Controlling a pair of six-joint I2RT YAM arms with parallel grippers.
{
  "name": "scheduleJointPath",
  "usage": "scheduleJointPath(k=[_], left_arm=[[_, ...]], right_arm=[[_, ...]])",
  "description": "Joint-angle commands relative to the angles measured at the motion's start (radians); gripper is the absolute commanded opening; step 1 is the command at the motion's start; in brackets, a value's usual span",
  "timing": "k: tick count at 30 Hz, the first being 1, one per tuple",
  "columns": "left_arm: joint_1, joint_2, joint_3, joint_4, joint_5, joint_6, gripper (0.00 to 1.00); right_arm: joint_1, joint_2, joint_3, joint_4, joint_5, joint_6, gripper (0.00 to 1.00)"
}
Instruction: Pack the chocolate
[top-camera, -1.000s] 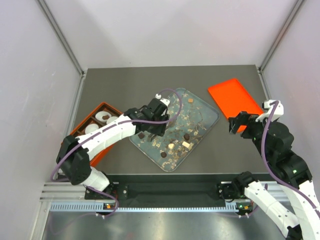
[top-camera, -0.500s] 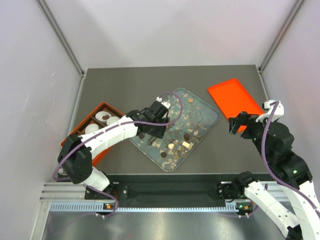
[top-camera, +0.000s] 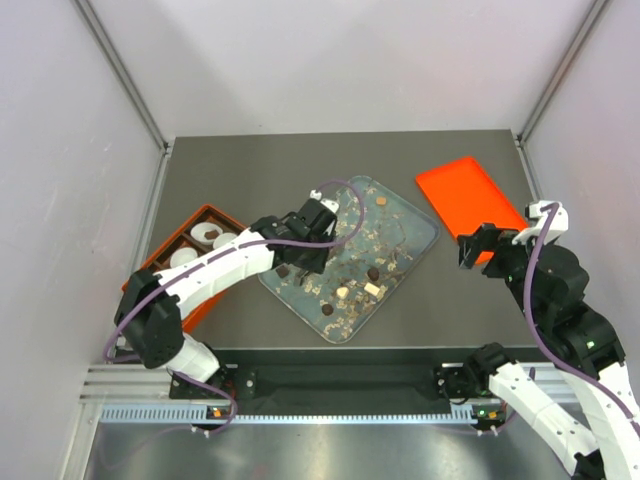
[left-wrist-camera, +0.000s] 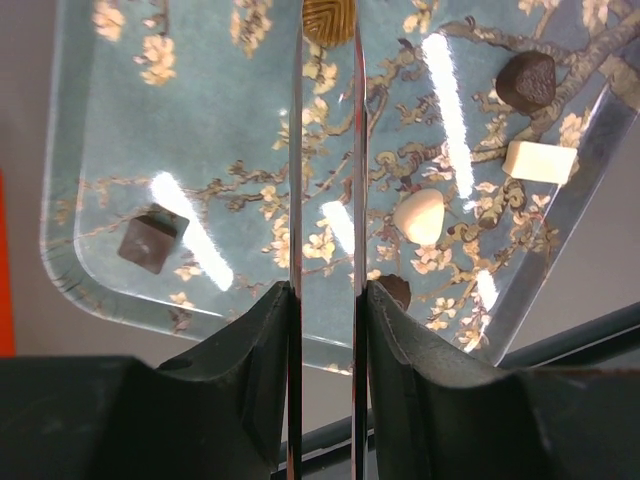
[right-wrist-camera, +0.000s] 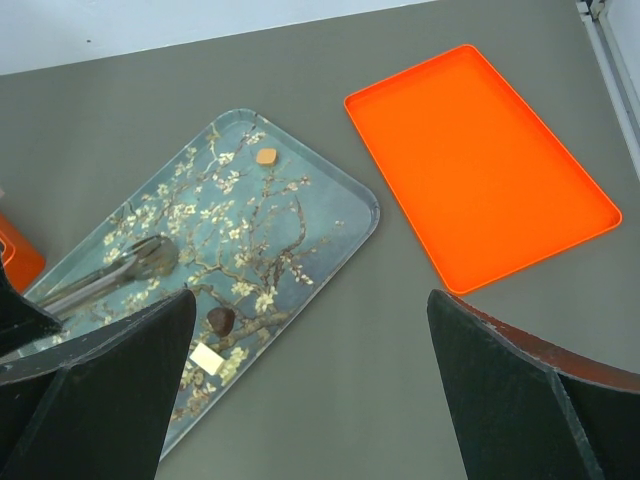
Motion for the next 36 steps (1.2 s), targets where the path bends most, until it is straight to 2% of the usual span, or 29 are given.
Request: scheduleJointPath(k=[1, 5, 10, 17, 23, 36], left_arm=[[-0.001, -0.04, 0.075, -0.042, -0.069, 0.012, 0.36], [0.028, -0.043, 0.138, -0.092, -0.119, 0.036, 0.35], [0.124, -0.085, 0.169, -0.127, -0.129, 0.073, 0.35], [0.406, -0.193, 0.14, -0.173, -0.066, 0.125, 0.35], [0.544, -0.261, 0.105, -0.224, -0.101, 0.147, 0.34], [0.6, -0.304, -0.004, -0.237, -0.113, 0.139, 0.34]], right_arm=[[0.005, -0.014, 0.027, 0.009, 0.01, 0.001, 1.0], [0.003, -0.017, 0.022, 0.009, 0.008, -0.001, 1.0], [0.005, -0.022, 0.02, 0.011, 0.004, -0.001, 1.0], [0.005, -0.02, 0.011, 0.022, -0.005, -0.009, 1.0], [0.003, -0.013, 0.007, 0.037, -0.024, -0.009, 1.0], [0.005, -0.025, -0.004, 0.04, -0.028, -0.013, 1.0]])
